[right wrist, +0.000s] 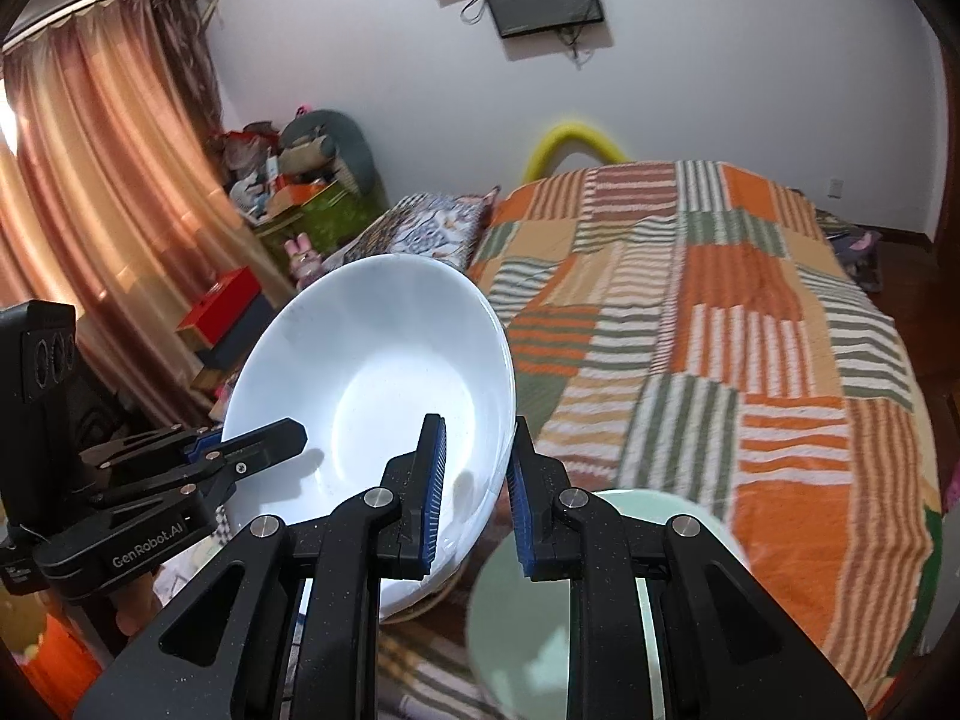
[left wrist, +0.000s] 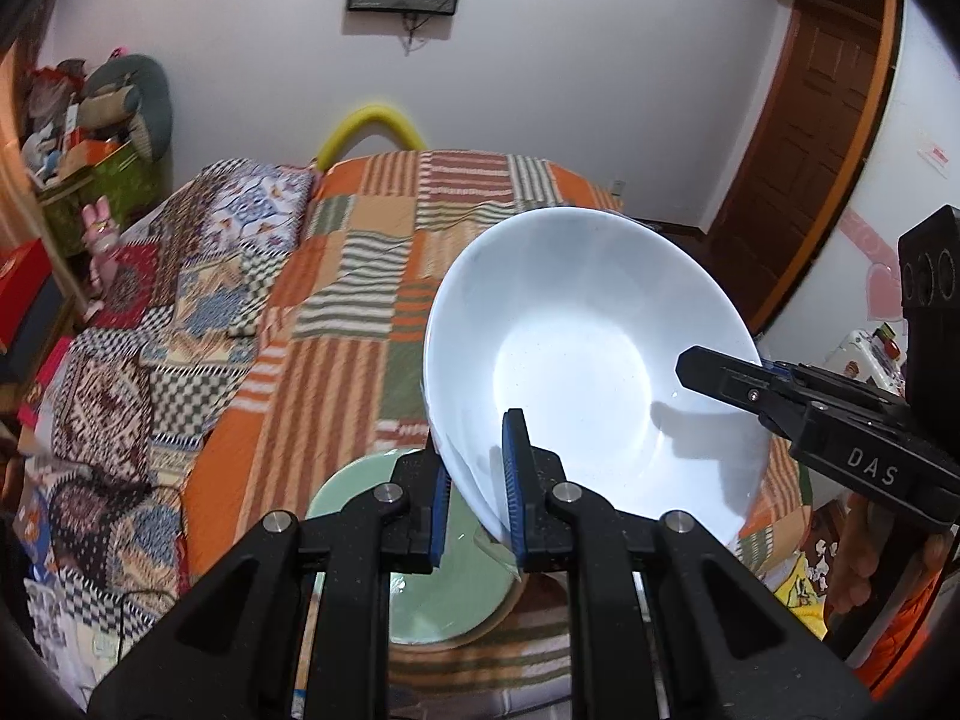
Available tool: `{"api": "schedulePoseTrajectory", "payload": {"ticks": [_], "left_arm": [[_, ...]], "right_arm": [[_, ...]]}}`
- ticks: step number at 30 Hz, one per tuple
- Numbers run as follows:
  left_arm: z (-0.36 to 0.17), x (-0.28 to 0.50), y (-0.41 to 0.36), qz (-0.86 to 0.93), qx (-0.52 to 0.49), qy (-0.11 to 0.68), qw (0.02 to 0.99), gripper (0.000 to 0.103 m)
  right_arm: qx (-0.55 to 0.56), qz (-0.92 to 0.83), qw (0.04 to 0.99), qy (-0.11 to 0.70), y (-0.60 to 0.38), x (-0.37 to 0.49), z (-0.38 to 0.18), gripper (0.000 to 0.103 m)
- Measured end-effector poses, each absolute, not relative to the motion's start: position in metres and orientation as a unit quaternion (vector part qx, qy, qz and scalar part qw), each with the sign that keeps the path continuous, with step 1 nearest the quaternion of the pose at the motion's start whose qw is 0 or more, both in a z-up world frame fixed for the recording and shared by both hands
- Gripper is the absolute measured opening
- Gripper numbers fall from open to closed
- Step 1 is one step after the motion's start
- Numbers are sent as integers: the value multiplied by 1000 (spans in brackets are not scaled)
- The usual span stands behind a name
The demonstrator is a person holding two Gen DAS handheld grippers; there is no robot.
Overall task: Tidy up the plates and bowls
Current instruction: 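Carry the white bowl over the mint green bowl stack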
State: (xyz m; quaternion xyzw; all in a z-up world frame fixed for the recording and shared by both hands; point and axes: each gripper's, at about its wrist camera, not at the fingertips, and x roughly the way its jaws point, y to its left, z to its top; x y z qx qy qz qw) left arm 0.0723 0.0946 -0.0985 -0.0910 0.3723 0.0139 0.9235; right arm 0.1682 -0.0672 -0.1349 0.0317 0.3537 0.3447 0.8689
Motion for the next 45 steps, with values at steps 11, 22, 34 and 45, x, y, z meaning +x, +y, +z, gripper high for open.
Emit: {"api": "schedulePoseTrajectory", "payload": {"ticks": [11,22,34,45], "left_arm": [[-138,49,136,41,-127,400,907,15],[-174,45,159,58,-155,424,890,15],[-204,50,168,70,-173,444,876,15],[-218,58,165,88,-152,453,874,15]], "right_arm": [[9,364,849,383,-24,153,-160,18],[-8,367,829,422,0,145,-190,18],[-21,359,812,460,13,145,-216,18],[-24,354,800,484,18,148,-233,18]]}}
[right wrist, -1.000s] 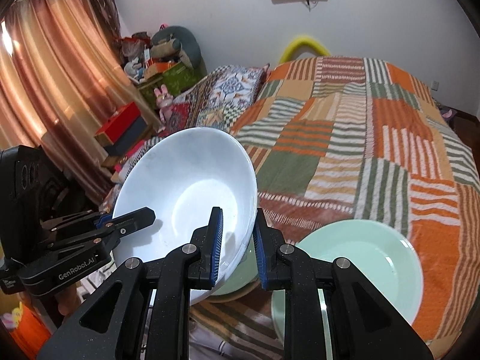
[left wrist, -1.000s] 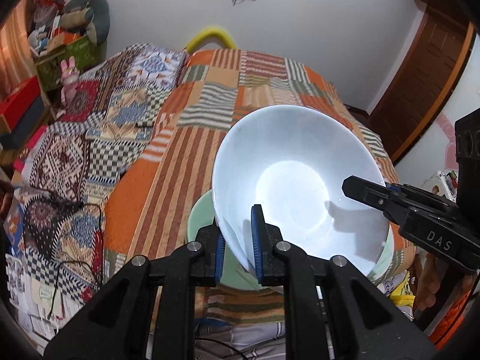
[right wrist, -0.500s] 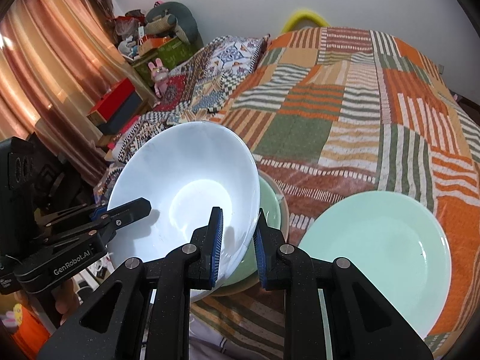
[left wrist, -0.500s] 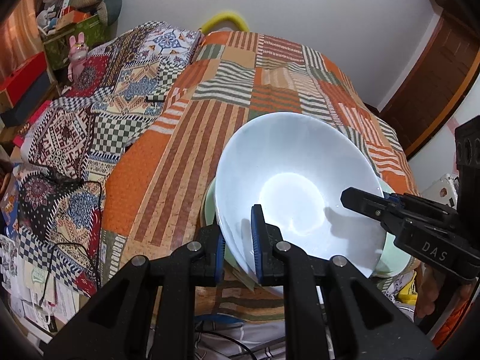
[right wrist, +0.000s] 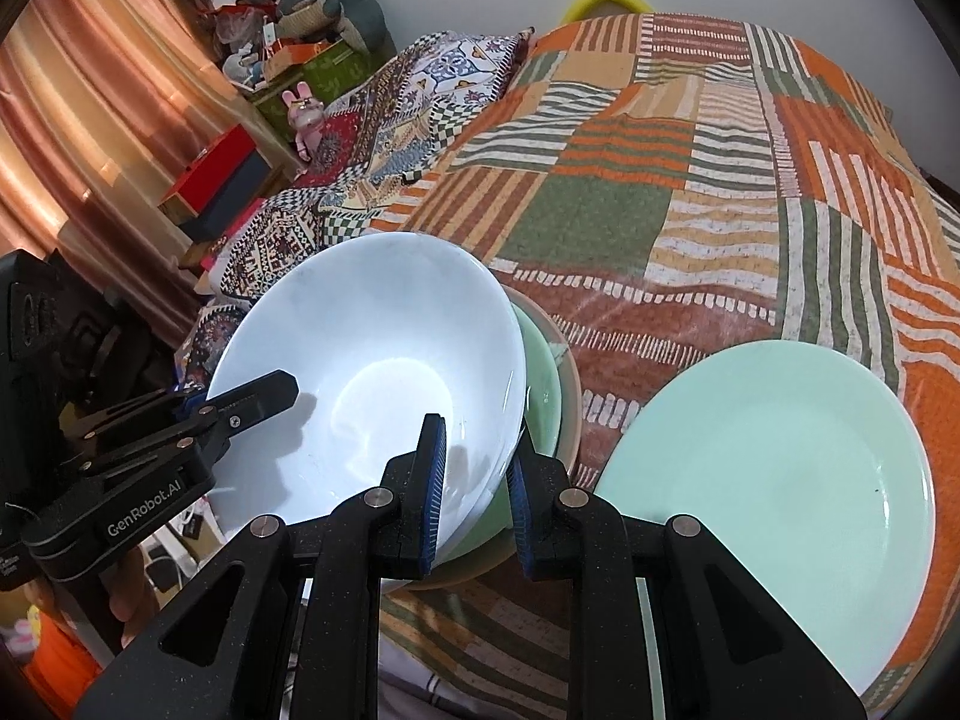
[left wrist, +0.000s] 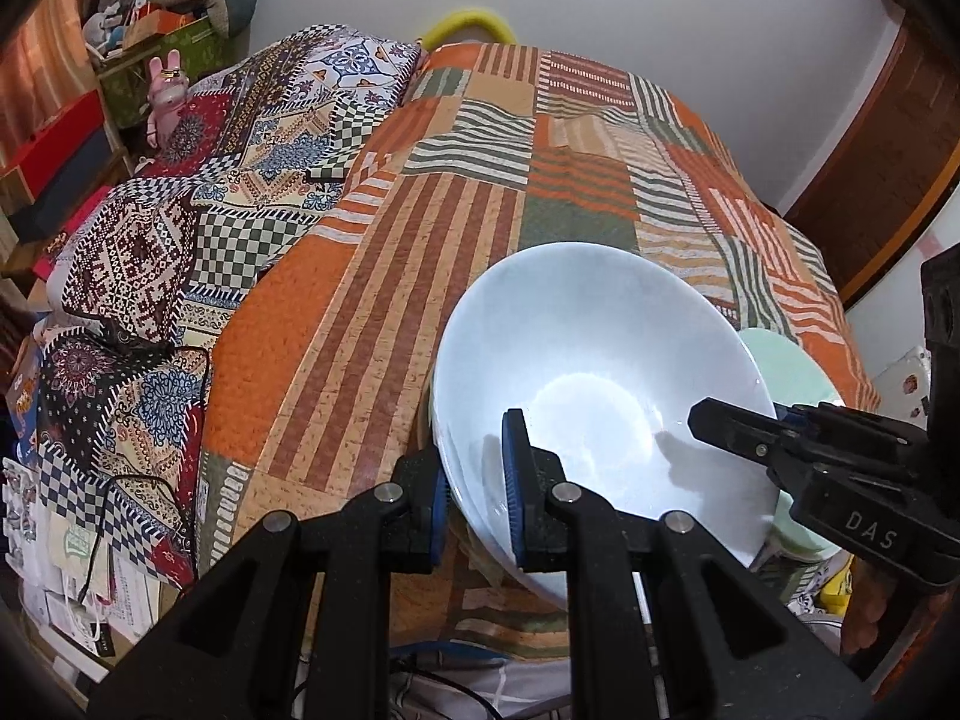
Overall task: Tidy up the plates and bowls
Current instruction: 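Carry the white bowl over the mint green bowl stack, then lower the white bowl into the mint green bowl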
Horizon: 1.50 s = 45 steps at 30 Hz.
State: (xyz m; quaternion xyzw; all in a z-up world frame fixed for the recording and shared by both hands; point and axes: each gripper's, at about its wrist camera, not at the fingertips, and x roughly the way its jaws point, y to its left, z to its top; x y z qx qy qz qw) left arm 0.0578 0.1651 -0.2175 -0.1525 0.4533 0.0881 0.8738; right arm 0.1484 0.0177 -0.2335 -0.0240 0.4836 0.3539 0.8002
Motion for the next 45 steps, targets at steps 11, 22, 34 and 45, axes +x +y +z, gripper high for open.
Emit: {"api": "schedulePoseTrajectory", "payload": {"ticks": [11,22,34,45], "left_arm": [[-227,67,164,90,-145,463,870,15],[-224,68,162,98,-133,467,869,15],[-220,68,153,129,-73,461,875,23],[-213,67,151,117,-77,448,883,24]], "right_arm": [[-19,349,795,496,17,154,-242,18],[-39,348,801,485,21,149,-242,18],[-38,348,802,484,19,151,-243,20],[-54,344,811,470,18,145,-234,23]]}}
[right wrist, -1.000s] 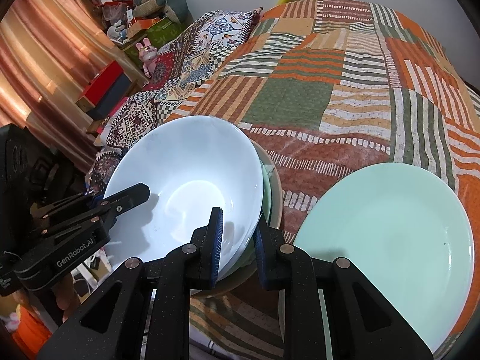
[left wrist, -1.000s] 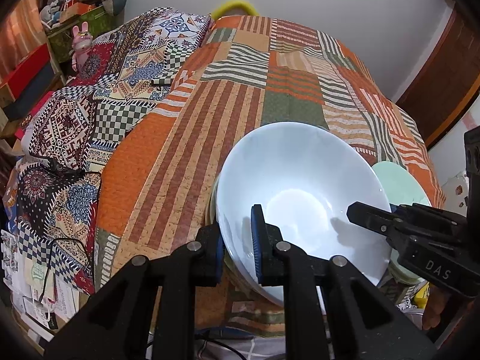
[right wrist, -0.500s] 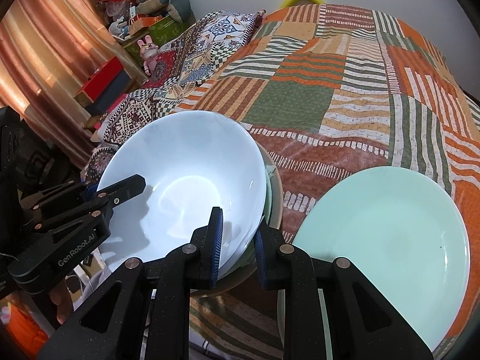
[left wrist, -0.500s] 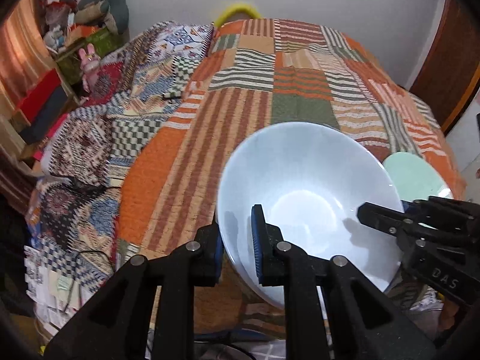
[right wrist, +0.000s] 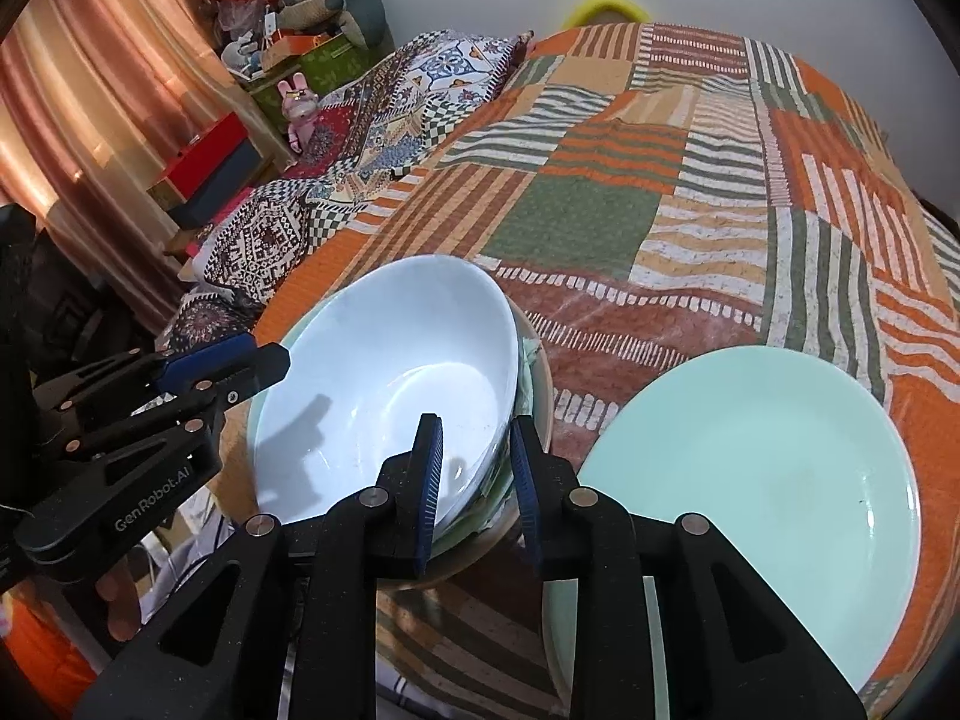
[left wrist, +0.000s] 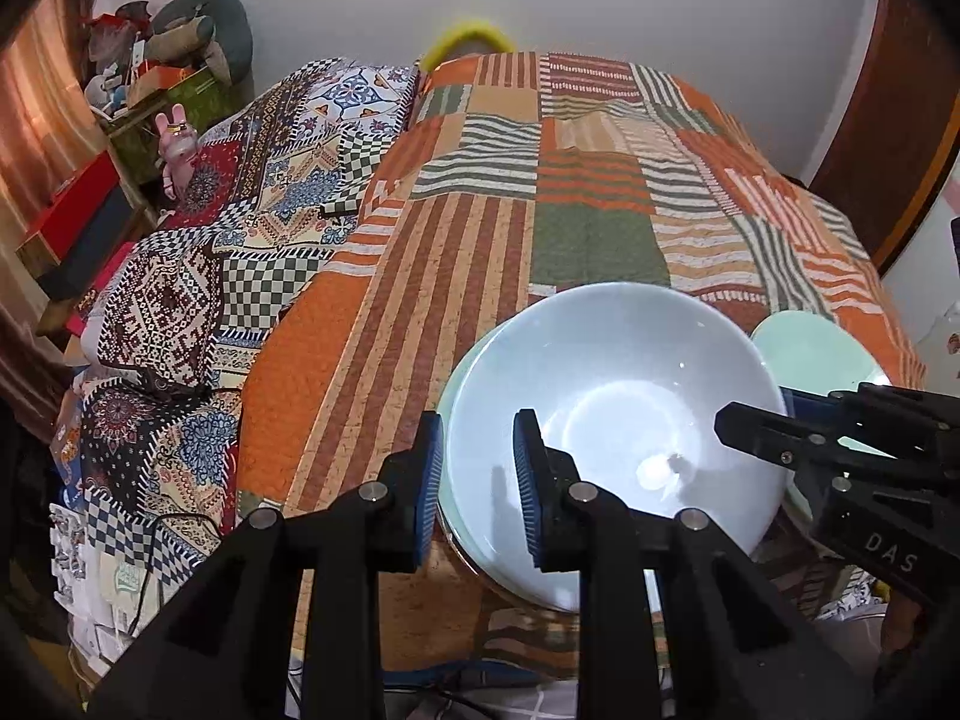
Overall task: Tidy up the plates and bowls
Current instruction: 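Lower the white bowl into the mint green bowl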
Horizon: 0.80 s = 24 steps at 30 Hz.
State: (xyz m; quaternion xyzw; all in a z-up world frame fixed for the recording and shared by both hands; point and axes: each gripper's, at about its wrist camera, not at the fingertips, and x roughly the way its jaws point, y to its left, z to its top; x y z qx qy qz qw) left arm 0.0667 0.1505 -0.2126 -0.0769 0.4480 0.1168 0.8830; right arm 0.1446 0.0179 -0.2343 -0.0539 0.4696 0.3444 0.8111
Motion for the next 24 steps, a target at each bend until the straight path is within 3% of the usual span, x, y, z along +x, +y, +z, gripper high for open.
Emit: {"api": "schedulePoseTrajectory", "payload": {"ticks": [10,14,24], "left_arm": [[-199,51,166,100,-116,416,896,50],[-207,50,174,101,-126,422,892,51],[-233,54,183,80,-160,451,875,51]], "right_arm": [[-47,335,816,468,7,148,-232,32],[-36,327,815,477,3,151,-236,39],[-29,331,803,495,10,158,-245,40]]}}
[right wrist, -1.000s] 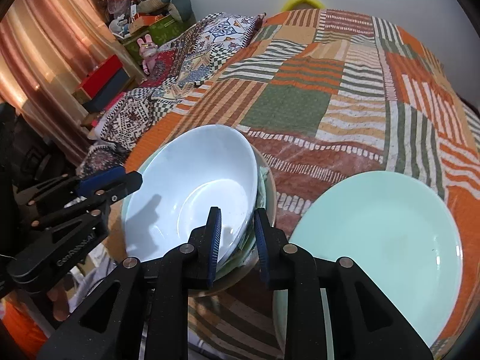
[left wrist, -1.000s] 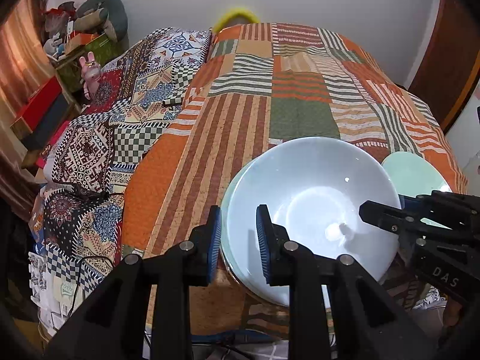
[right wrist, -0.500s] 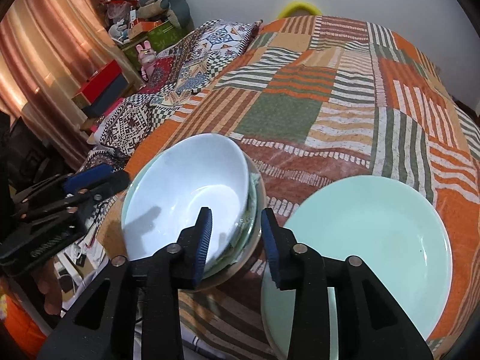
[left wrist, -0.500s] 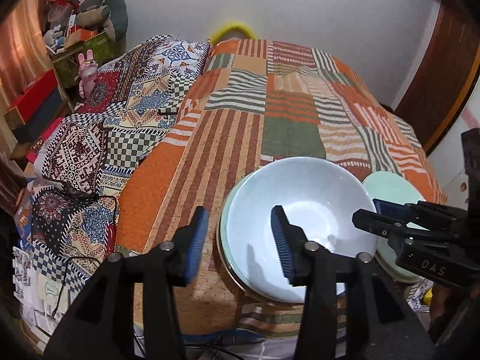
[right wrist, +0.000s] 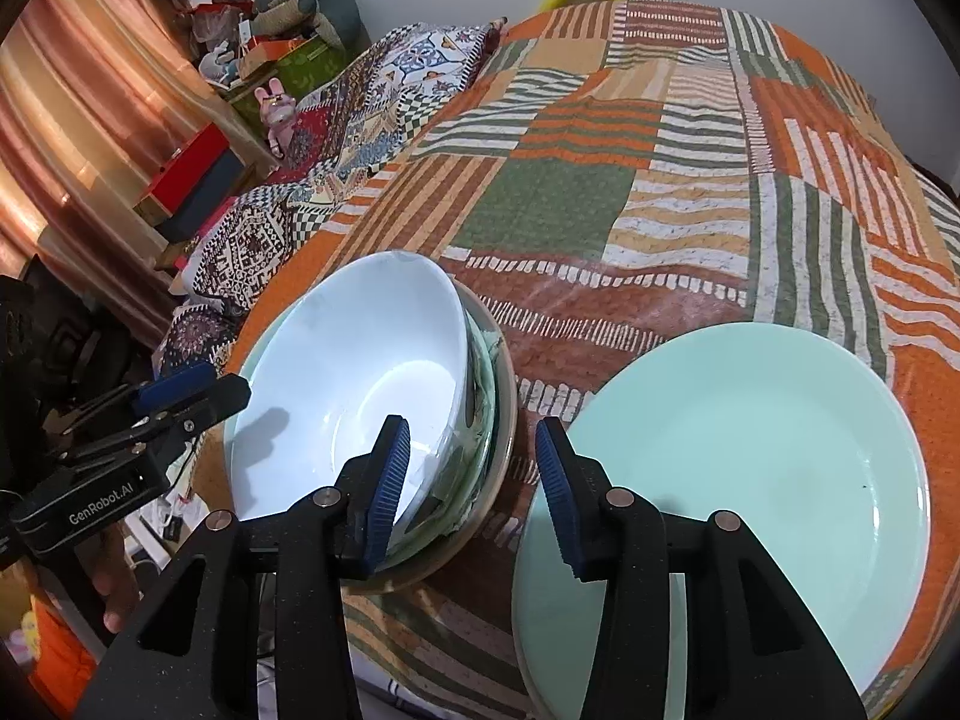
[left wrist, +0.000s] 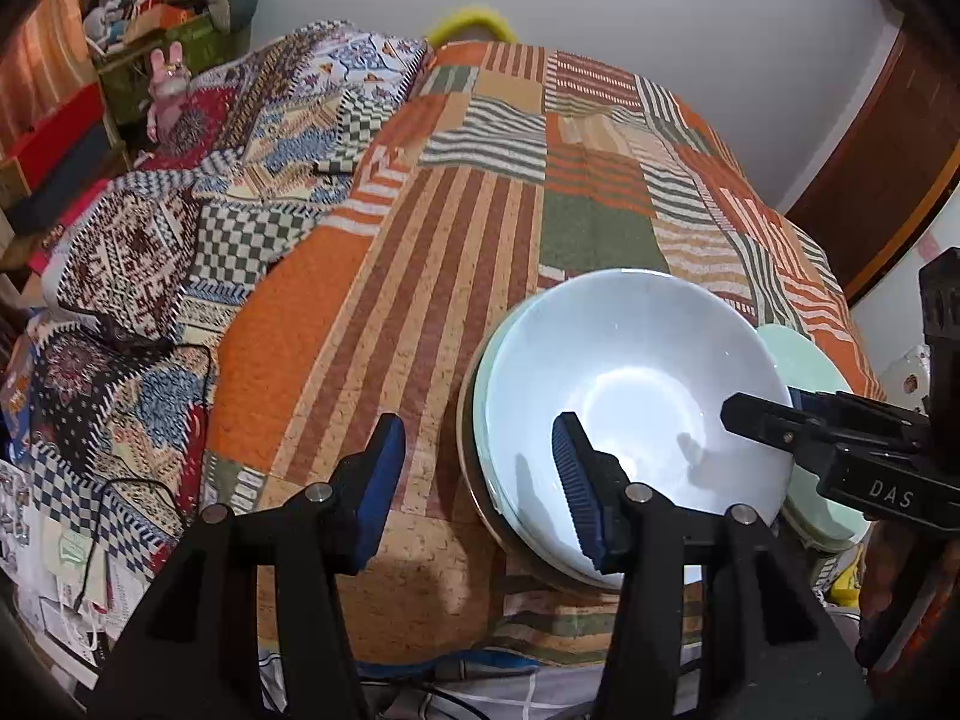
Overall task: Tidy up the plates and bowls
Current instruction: 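Lower the white bowl into the mint green bowl, then lift the bowl stack with both tools and lower it onto the plate stack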
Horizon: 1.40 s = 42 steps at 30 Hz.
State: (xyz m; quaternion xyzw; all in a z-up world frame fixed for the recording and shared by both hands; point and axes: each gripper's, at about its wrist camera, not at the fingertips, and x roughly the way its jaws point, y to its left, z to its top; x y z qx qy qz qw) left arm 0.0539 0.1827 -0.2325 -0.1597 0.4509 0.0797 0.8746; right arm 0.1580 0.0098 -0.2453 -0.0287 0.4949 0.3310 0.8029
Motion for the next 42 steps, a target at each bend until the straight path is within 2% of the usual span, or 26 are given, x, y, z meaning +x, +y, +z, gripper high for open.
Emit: {"api": "schedulePoseTrajectory", "payload": {"ticks": [18,21,29,42], "left_arm": [[-264,71,185,31,-210,496,842,50],[-266,73,180,20,-209,501,839,43],[-263,70,175,29,-195,501,843,43],[-256,68,175,40,-210,493,843,43]], "right_arm": [[-43,337,794,503,26,161,-258,43],[-52,335,797,499,27,161,-258,43],[-56,321,803,500,30,161,-258,43],[-30,307,801,513,23,163,-255,34]]}}
